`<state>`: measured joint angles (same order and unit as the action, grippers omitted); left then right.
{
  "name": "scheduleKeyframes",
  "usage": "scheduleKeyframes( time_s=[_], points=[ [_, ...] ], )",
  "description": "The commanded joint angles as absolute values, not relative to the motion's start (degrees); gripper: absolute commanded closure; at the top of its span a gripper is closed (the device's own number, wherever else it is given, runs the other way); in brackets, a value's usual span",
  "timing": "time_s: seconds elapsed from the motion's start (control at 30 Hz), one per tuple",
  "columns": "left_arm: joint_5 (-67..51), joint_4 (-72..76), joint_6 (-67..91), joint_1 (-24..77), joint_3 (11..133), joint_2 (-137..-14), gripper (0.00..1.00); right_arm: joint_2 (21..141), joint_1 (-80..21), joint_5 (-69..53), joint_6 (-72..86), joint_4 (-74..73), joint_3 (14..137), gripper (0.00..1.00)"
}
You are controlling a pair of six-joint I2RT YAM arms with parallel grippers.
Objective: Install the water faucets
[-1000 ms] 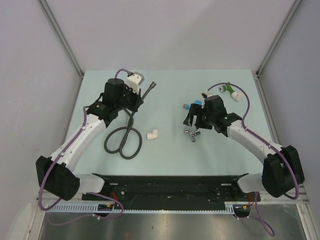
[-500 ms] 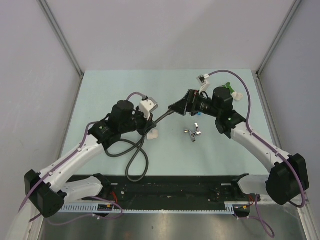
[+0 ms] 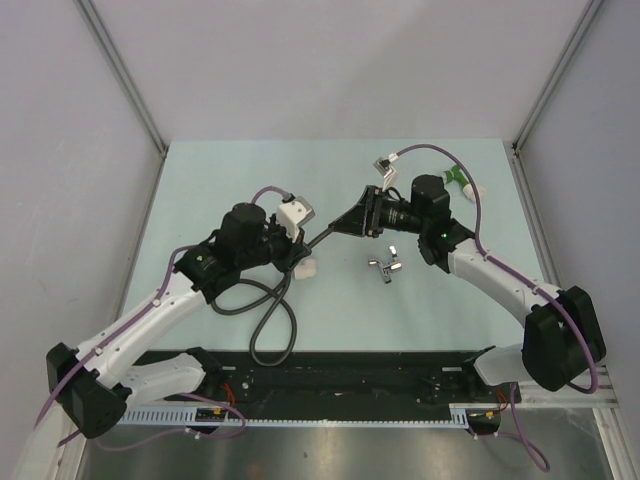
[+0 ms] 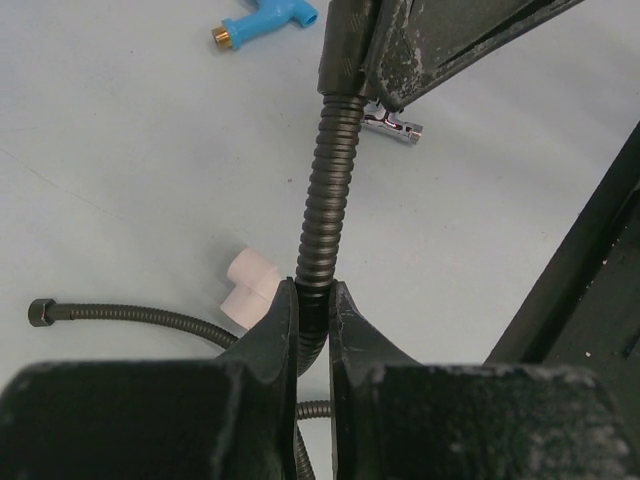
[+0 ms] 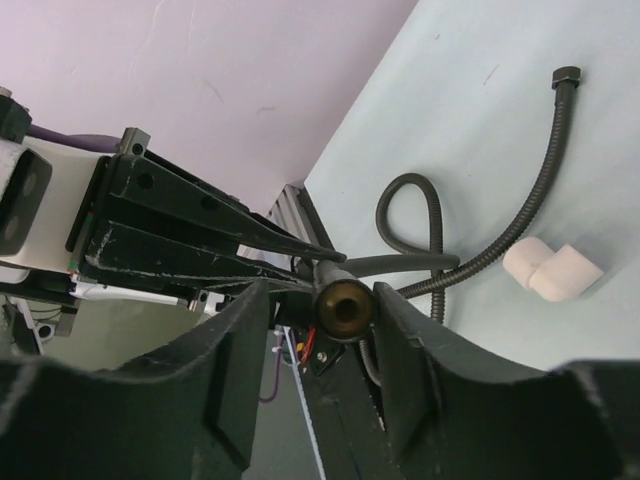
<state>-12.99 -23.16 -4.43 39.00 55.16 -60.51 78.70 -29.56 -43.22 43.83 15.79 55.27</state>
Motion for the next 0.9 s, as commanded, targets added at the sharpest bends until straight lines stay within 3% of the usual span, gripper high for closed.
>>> scheduleKeyframes(
  time_s=[0.0,0.3,0.87],
  points=[
    [-13.1,-21.6,-5.7,39.1,54.8,-57.9,1.00,78.0,-29.6,-44.5,43.8,16.4,57.3,0.56],
    [-12.9,-22.7,-6.1,39.1,53.2,-56.0,1.00,76.2,-26.2,-43.8,43.8,14.4,57.3,0.99],
    [-13.2,-20.2,-5.3,39.2,47.5,-55.5,1.00,73.7,-22.4,-41.4,46.8,16.8,57.3,1.00]
  ],
)
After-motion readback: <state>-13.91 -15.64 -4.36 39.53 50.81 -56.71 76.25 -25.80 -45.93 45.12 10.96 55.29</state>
